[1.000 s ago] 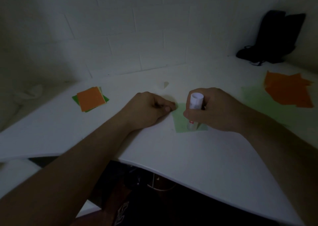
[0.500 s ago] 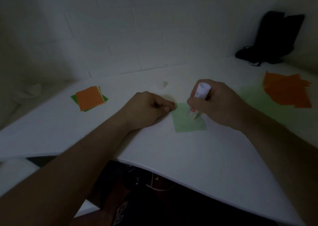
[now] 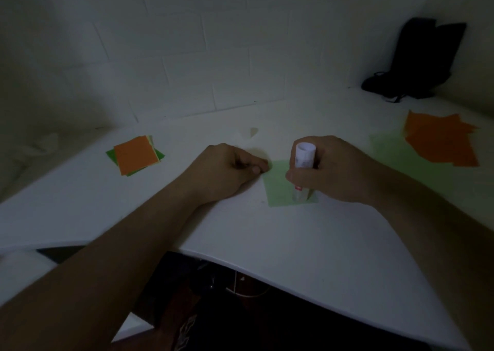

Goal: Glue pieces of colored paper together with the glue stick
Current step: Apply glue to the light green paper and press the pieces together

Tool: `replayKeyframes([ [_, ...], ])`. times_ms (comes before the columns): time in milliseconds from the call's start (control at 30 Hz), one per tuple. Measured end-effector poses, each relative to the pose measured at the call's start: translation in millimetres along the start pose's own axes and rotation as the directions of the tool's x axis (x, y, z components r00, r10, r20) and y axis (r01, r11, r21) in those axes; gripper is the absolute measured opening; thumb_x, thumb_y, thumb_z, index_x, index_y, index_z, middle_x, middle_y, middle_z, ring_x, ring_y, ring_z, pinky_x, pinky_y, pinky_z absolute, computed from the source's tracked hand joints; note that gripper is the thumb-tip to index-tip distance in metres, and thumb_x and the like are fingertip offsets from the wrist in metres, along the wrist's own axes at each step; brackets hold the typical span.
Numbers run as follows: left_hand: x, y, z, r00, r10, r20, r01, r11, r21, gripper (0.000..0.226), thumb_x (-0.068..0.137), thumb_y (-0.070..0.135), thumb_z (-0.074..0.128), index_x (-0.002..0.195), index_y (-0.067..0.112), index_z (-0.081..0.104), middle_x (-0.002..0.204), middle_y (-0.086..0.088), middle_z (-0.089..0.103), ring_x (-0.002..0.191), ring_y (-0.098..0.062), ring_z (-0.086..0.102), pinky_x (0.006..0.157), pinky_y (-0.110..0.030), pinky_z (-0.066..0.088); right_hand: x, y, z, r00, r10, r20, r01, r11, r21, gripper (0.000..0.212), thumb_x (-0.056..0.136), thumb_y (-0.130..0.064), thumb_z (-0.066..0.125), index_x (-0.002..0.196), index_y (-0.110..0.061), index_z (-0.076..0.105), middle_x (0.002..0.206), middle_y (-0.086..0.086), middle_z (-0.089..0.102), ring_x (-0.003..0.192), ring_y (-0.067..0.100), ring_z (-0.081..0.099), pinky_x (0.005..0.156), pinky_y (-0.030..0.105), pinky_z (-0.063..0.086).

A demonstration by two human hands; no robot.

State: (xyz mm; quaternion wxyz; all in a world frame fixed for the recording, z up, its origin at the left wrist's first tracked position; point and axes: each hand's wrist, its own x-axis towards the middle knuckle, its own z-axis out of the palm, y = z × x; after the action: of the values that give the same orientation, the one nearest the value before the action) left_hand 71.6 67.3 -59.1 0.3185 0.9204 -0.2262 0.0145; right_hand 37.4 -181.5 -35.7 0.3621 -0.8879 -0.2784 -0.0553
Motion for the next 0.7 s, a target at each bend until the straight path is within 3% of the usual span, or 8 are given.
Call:
replayKeyframes([
  [200, -0.9, 0.6, -0.3, 1.0, -0.004, 0.001, 0.004, 1.0, -0.008, 0.021, 0.098, 0.03, 0.067, 0.112, 0.04, 0.078, 0.119, 0.022, 0.073, 0.114, 0.009, 0.062, 0.105, -0.01, 0.039, 0.4, -0.3, 0.4, 1.0, 0.013, 0.003, -0.013, 0.998, 0.058, 0.022, 0.078, -0.041, 0.071, 0.068, -0.025, 0.06, 0.071, -0.001, 0.064, 0.066, 0.022, 0.062, 0.065, 0.046, 0.052],
  [367, -0.7, 0.5, -0.3, 1.0, -0.001, -0.001, 0.001, 1.0, 0.004, 0.02, 0.098, 0.031, 0.066, 0.112, 0.041, 0.078, 0.12, 0.022, 0.072, 0.115, 0.008, 0.061, 0.106, -0.011, 0.04, 0.2, 1.6, 0.3, 0.998, 0.052, 0.034, -0.056, 0.993, 0.105, 0.024, 0.086, -0.025, 0.077, 0.068, -0.021, 0.061, 0.07, 0.003, 0.065, 0.062, 0.02, 0.06, 0.06, 0.041, 0.049],
  [500, 0.0, -0.6, -0.6, 1.0, 0.0, 0.006, 0.0, 1.0, -0.004, 0.02, 0.098, 0.031, 0.066, 0.111, 0.042, 0.078, 0.119, 0.024, 0.072, 0.114, 0.011, 0.061, 0.1, 0.0, 0.036, 3.7, 4.2, -4.9, 0.982, 0.13, -0.136, -0.09, 0.959, 0.27, 0.021, 0.078, -0.037, 0.072, 0.065, -0.023, 0.063, 0.067, 0.002, 0.064, 0.062, 0.02, 0.062, 0.061, 0.041, 0.051],
  [600, -0.1, -1.2, -0.9, 1.0, 0.001, 0.007, -0.001, 1.0, -0.017, 0.02, 0.098, 0.031, 0.067, 0.111, 0.041, 0.078, 0.118, 0.024, 0.072, 0.114, 0.011, 0.061, 0.098, 0.002, 0.035, 5.0, 7.4, -6.6, 0.972, 0.094, -0.217, -0.06, 0.985, 0.16, 0.027, 0.076, -0.05, 0.066, 0.073, -0.024, 0.064, 0.075, 0.003, 0.066, 0.07, 0.027, 0.065, 0.066, 0.048, 0.055],
  [700, -0.1, -0.5, -1.1, 1.0, 0.01, 0.003, -0.01, 1.0, 0.01, 0.021, 0.098, 0.032, 0.066, 0.112, 0.042, 0.077, 0.119, 0.024, 0.072, 0.114, 0.011, 0.061, 0.102, -0.003, 0.037, 2.4, 6.8, -1.9, 0.992, 0.03, -0.119, -0.026, 0.999, 0.034, 0.025, 0.08, -0.052, 0.063, 0.075, -0.027, 0.065, 0.08, -0.008, 0.067, 0.075, 0.014, 0.065, 0.071, 0.043, 0.053],
])
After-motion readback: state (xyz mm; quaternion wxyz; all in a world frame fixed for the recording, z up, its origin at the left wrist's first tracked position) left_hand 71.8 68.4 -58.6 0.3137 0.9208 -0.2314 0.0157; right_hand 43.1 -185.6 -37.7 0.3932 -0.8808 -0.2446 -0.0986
